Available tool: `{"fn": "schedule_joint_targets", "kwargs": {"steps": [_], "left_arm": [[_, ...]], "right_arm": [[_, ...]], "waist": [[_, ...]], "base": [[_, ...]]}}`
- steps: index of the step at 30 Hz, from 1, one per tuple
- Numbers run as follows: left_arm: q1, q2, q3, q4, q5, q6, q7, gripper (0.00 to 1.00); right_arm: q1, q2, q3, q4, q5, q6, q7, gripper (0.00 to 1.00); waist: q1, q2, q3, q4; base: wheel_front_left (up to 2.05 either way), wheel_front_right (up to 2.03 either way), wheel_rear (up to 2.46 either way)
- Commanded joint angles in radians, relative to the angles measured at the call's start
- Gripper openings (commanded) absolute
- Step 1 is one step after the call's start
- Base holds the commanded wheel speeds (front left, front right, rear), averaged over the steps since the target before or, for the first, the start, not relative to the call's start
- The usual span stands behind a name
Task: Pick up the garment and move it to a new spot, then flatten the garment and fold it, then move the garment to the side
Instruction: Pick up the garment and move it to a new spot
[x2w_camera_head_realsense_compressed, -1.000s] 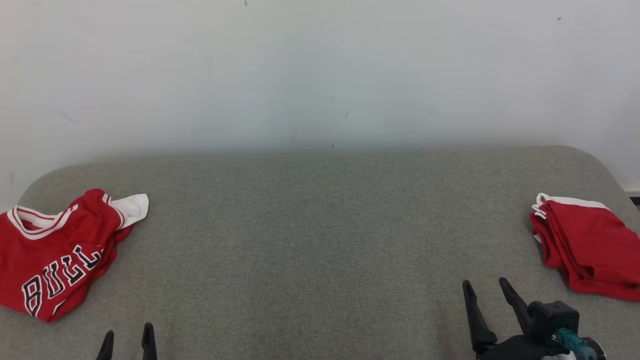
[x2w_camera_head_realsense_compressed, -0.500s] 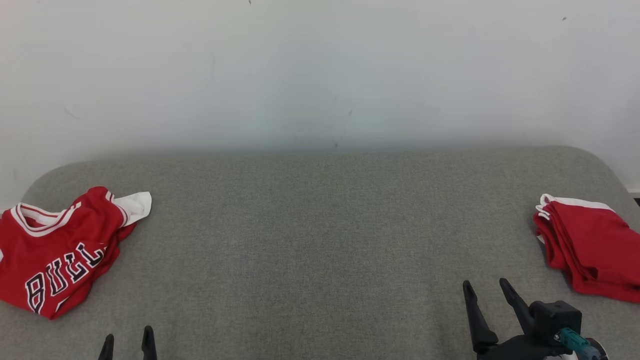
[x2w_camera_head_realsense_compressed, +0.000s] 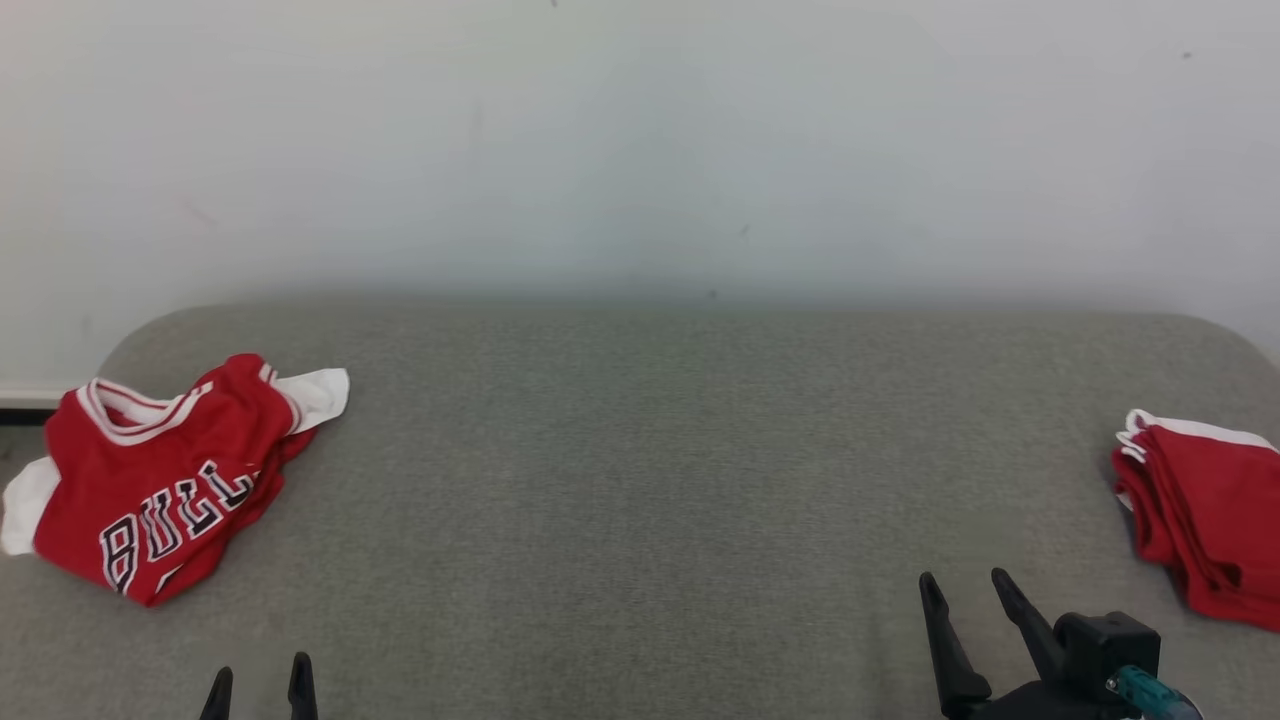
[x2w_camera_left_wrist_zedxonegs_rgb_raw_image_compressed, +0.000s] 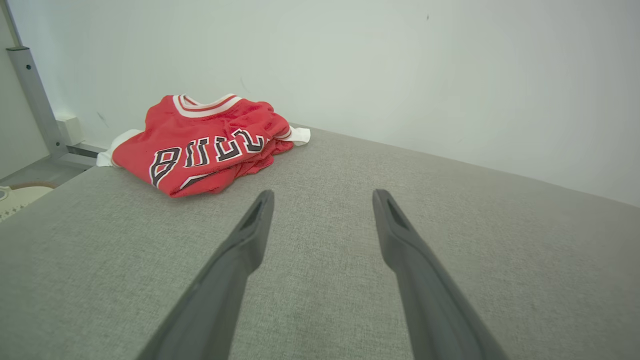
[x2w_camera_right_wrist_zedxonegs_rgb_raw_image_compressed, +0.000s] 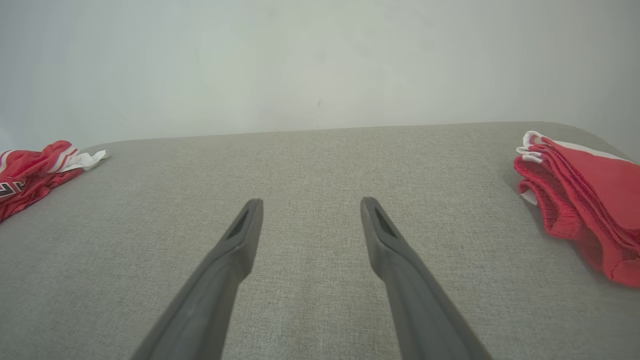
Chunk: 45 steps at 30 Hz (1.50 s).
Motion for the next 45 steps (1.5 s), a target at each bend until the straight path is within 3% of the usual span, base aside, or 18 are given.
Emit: {"fn": "schedule_joint_targets", "kwargs": {"steps": [1, 14, 24, 45], "left_arm": [[-0.007, 0.004, 0.001, 0.002, 0.012, -0.005, -0.003, 1.0], [0.022, 0.031, 0.003, -0.006, 0.016, 0.006, 0.001, 1.0], [0.046, 0.049, 0.002, -0.034, 0.001, 0.014, 0.016, 1.0], [0.061, 0.033, 0.01, -0.047, -0.012, 0.032, 0.001, 1.0]], "right_arm": [[0.008, 0.001, 0.004, -0.001, 0.01, -0.002, -0.002, 1.0], [0.021, 0.0, 0.038, 0.031, 0.038, -0.002, -0.029, 1.0], [0.003, 0.001, 0.08, 0.061, 0.06, -0.002, -0.051, 1.0], [-0.062, 0.0, 0.127, 0.124, 0.043, -0.002, -0.063, 1.0]], "waist": [[0.0, 0.0, -0.002, 0.039], [0.0, 0.0, 0.0, 0.296], [0.0, 0.0, 0.004, 0.449], [0.0, 0.0, 0.041, 0.476]], "base": [[0.0, 0.0, 0.0], [0.0, 0.0, 0.0], [0.0, 0.0, 0.0], [0.0, 0.0, 0.0]]}}
